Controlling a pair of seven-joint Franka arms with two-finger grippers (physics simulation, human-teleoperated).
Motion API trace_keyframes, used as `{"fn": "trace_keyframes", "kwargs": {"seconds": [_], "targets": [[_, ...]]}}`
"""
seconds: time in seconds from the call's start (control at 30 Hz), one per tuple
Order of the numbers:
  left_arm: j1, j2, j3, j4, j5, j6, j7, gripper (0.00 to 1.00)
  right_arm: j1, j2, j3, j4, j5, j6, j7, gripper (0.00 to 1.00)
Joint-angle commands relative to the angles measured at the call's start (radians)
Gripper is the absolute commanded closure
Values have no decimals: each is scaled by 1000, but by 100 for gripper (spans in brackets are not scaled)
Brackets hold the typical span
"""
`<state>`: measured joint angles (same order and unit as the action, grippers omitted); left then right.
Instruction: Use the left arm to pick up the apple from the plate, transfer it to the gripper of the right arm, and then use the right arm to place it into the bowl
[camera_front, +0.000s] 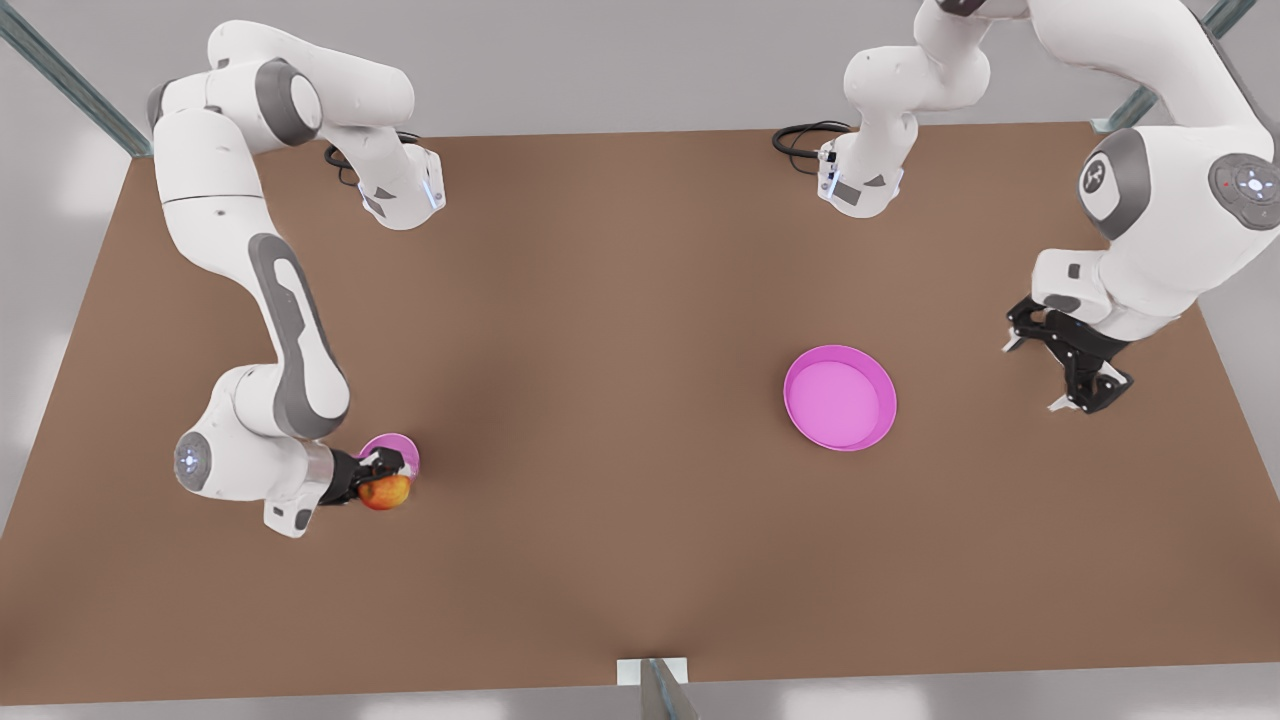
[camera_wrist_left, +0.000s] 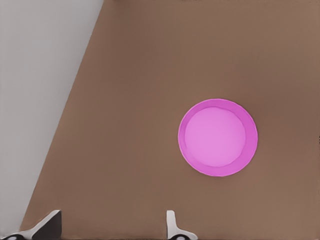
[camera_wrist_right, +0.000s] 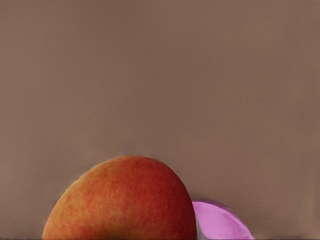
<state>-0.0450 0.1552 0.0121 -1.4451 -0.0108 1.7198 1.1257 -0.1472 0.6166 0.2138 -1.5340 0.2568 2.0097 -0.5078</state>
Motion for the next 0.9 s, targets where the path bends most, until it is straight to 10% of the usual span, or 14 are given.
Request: {"fn": "trace_keyframes", "kwargs": {"seconds": [0.0,0.4,0.63,0.87], "targets": [[-13,21,11,22,9,-97,-1115,0,-23,-5,2,-23,-113,-20,-67,30],[-12,115,17,68,17,-82,-1330,0,-38,-95,12,-296,-137,250,-92,29],[-16,115,16,68,18,-82,-1354,0,-40,-98,12,-291,-137,239,-95,0],[-19,121,14,68,17,-80,-1348,0,76,-170,19,451,-392,-530,243,0]]}}
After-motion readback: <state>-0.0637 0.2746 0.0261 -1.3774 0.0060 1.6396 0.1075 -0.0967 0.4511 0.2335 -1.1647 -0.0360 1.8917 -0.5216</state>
